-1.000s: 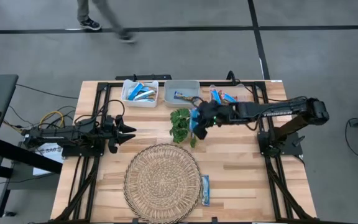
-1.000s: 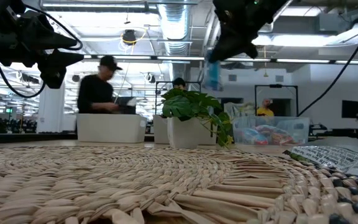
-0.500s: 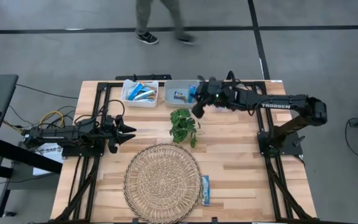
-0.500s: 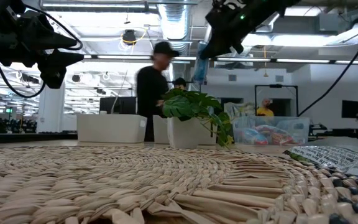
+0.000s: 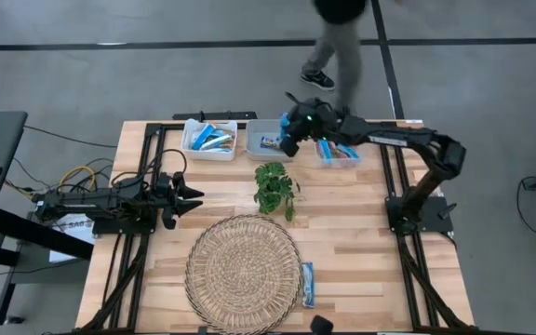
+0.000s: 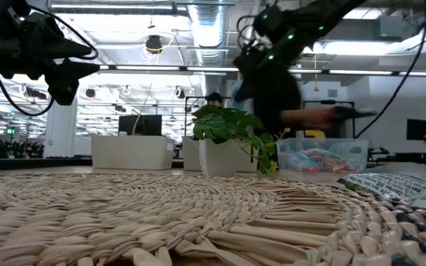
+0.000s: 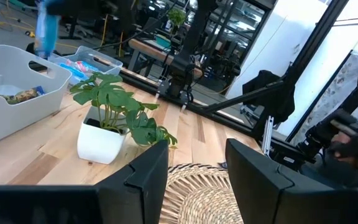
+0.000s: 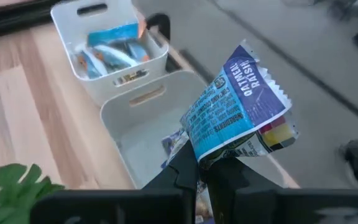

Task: Pick and place Granola Bars by type
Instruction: Put the blue granola bar into the gray bin

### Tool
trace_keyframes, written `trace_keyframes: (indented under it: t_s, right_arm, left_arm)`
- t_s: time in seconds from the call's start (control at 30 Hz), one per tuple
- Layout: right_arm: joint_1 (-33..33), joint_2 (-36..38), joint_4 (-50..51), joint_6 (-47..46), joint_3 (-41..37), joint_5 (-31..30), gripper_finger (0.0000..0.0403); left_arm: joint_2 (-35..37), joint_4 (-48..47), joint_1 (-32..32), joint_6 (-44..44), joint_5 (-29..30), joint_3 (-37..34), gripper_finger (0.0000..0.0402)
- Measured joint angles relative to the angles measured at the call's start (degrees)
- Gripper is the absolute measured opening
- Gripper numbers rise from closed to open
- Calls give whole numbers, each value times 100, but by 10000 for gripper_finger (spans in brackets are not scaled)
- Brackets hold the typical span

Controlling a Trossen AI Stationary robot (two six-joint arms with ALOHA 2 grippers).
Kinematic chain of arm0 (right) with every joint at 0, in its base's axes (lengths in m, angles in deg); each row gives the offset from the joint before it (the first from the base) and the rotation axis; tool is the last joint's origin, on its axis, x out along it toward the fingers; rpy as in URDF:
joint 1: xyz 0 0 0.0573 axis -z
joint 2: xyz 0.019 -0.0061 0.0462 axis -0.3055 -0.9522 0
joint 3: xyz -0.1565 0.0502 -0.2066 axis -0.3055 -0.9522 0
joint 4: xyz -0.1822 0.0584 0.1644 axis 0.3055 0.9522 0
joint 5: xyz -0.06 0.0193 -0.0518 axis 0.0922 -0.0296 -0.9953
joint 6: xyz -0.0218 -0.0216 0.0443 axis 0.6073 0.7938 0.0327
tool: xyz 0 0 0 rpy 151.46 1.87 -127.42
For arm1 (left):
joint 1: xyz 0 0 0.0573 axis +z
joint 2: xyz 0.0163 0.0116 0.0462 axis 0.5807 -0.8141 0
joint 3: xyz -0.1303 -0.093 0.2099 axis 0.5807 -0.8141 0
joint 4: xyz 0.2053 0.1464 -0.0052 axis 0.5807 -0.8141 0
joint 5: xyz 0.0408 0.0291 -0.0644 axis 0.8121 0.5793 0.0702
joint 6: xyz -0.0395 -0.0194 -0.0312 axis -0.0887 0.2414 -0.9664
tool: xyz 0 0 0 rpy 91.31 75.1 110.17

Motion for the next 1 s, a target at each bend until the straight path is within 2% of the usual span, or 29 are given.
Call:
trace_keyframes:
  t_s: [0.27,0.5,0.87,1.0]
  right_arm:
    - [350,-995,1129,2,1203,577,10]
    - [399,-1498,1775,15,1893,606,19]
    - [350,-1528,2022,146,1970,698,141]
    - [298,-1504,2201,60,1970,872,173]
  left_arm:
    - [0,0,0,-1,-4,1,153]
    - [0,0,2,-1,4,1,153]
    - [1,0,2,-1,4,0,153]
    - [1,0,2,-1,4,0,153]
